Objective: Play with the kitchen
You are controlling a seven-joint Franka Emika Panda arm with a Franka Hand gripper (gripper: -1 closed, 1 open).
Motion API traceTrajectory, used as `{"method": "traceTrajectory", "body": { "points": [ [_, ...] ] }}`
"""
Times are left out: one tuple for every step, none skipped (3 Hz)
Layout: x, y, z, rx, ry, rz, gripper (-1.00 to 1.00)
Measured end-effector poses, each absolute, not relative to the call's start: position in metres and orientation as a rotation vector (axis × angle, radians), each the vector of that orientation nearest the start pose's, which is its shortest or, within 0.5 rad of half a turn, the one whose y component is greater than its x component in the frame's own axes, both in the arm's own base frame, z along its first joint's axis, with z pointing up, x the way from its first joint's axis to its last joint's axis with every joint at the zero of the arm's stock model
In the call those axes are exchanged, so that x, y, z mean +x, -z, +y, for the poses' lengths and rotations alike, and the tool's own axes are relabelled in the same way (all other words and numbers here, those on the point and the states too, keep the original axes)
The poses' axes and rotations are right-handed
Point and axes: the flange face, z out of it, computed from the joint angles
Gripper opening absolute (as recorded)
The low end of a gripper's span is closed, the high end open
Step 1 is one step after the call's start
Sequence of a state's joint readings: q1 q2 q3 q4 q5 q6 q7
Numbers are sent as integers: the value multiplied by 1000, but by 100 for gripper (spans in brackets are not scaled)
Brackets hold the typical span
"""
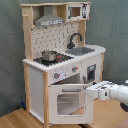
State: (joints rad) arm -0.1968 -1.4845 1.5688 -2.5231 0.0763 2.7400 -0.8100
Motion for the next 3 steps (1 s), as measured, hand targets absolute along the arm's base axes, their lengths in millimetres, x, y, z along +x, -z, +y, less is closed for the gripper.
{"method": "traceTrajectory", "body": {
  "points": [
    [125,-350,471,776,-785,1549,100],
    [123,-352,472,863,-884,1518,100],
    [124,-344,471,946,-951,1489,100]
  ]
}}
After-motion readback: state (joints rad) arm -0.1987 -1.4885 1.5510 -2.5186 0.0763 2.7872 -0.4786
